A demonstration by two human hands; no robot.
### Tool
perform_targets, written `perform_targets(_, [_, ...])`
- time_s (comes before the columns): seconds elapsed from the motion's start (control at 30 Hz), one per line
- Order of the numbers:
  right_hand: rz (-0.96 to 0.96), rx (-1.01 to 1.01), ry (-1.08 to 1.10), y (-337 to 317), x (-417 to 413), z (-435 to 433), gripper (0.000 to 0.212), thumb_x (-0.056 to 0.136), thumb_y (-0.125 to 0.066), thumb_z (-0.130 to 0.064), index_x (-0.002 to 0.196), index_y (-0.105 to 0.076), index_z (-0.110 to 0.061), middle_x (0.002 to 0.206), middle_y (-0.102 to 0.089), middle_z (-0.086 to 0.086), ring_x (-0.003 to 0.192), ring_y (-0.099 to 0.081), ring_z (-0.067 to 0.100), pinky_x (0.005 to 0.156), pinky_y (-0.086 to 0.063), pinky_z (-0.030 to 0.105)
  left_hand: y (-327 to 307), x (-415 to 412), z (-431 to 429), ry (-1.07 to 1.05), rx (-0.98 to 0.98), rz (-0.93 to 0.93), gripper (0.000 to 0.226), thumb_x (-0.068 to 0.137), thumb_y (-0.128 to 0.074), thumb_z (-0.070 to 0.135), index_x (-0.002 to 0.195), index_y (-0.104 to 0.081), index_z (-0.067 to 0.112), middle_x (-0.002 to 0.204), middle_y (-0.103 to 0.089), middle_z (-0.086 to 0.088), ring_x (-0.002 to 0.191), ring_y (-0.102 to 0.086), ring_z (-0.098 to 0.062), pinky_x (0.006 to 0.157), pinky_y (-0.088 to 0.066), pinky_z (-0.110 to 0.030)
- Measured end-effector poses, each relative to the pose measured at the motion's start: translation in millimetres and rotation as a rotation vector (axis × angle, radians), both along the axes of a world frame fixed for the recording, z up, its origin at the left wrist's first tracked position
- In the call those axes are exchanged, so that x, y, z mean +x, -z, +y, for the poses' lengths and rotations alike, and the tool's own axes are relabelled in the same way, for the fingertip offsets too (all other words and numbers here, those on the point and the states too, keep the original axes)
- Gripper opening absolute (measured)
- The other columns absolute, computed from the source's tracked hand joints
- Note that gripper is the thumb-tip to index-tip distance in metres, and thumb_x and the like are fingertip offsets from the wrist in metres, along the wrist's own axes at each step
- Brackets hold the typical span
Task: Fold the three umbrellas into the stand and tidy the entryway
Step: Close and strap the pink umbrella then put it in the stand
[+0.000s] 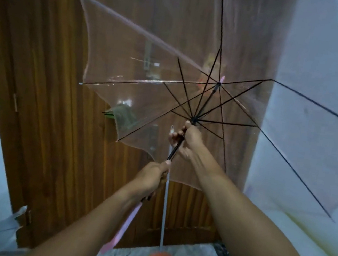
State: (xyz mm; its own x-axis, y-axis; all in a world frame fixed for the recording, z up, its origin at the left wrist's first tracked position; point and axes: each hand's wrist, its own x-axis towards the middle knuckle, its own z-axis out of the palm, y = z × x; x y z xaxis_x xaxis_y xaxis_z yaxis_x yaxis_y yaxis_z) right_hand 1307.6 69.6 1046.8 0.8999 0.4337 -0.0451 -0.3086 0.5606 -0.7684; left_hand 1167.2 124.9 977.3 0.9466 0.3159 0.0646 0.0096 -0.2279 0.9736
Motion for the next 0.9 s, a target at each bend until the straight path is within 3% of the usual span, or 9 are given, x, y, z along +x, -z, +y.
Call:
perform_targets(0.17, [0.019,0.015,-0.119,0,0,-26,0.043,0.11,-0.034,-0.032,0.069,-0.034,-0.019,0.04,-0.024,-0.005,0.027,-0.018,0.006,0.029,-0.014,0.012,-17,21,-19,0.036,-0.079,0.003,0.052,0.107,-0.042,0.034,0.057,-0.034,0.019,0.041,-0.028,0.005,0.029,-0.026,-0.01,0.035,-0.024,-0.02])
perform_targets(0.33, [-0.068,-0.022,0.105,-15,21,-58,0.041,0.109,-0.031,-0.02,0.068,-0.031,-0.02,0.042,-0.019,-0.008,0.028,-0.013,0.005,0.03,-0.009,0.012,-20,34,-54,0.142,-0.124,-0.007,0.049,0.104,-0.05,0.033,0.06,-0.046,0.012,0.04,-0.039,-0.003,0.031,-0.039,-0.014,0.039,-0.032,-0.022])
perform_targets(0.43, [-0.114,-0.01,0.189,-40,53,-92,0.039,0.109,-0.023,-0.015,0.072,-0.031,-0.023,0.041,-0.019,-0.009,0.029,-0.012,0.004,0.031,-0.009,0.012,-14,31,-63,0.302,-0.134,0.085,0.047,0.103,-0.046,0.044,0.077,-0.06,0.007,0.058,-0.057,-0.008,0.047,-0.054,-0.019,0.05,-0.038,-0.027])
perform_targets(0.5, [-0.128,-0.025,0.211,-51,73,-112,0.037,0.107,-0.021,-0.012,0.073,-0.032,-0.024,0.04,-0.02,-0.01,0.029,-0.013,0.004,0.03,-0.009,0.012,-10,35,-75,0.351,-0.128,0.051,0.044,0.104,-0.043,0.043,0.08,-0.06,0.011,0.058,-0.053,-0.005,0.048,-0.047,-0.017,0.05,-0.034,-0.028])
perform_targets(0.63, [-0.099,-0.051,0.198,-56,108,-147,0.035,0.107,-0.028,-0.017,0.073,-0.032,-0.024,0.04,-0.02,-0.008,0.029,-0.013,0.004,0.028,-0.012,0.013,-15,67,-119,0.259,-0.089,-0.016,0.045,0.107,-0.039,0.034,0.065,-0.044,0.018,0.051,-0.031,0.001,0.039,-0.024,-0.012,0.04,-0.02,-0.023])
perform_targets(0.7, [-0.085,-0.046,0.231,-58,120,-165,0.035,0.108,-0.034,-0.017,0.072,-0.037,-0.02,0.045,-0.025,-0.006,0.028,-0.019,0.005,0.028,-0.02,0.014,-14,88,-135,0.242,-0.092,0.005,0.046,0.107,-0.039,0.033,0.064,-0.04,0.02,0.053,-0.029,0.002,0.04,-0.023,-0.011,0.04,-0.022,-0.021])
perform_targets(0.8, [-0.12,-0.037,0.224,-51,126,-183,0.035,0.109,-0.038,-0.022,0.075,-0.043,-0.013,0.042,-0.038,0.0,0.026,-0.042,0.011,0.04,-0.049,0.026,-16,122,-154,0.249,-0.119,0.017,0.046,0.108,-0.039,0.033,0.064,-0.037,0.02,0.054,-0.026,0.002,0.041,-0.021,-0.011,0.041,-0.022,-0.023])
perform_targets(0.83, [-0.133,-0.04,0.18,-45,129,-187,0.037,0.11,-0.037,-0.023,0.074,-0.043,-0.013,0.038,-0.039,0.0,0.027,-0.045,0.012,0.044,-0.052,0.029,-21,137,-163,0.231,-0.154,0.005,0.046,0.108,-0.039,0.032,0.063,-0.037,0.02,0.051,-0.025,0.003,0.039,-0.021,-0.01,0.04,-0.021,-0.022])
perform_targets(0.9, [-0.136,-0.018,0.057,-31,142,-200,0.039,0.11,-0.036,-0.022,0.072,-0.041,-0.016,0.038,-0.035,-0.003,0.027,-0.039,0.011,0.037,-0.045,0.023,-30,170,-188,0.196,-0.253,-0.037,0.046,0.108,-0.038,0.029,0.063,-0.035,0.02,0.043,-0.024,0.005,0.031,-0.021,-0.009,0.038,-0.018,-0.018])
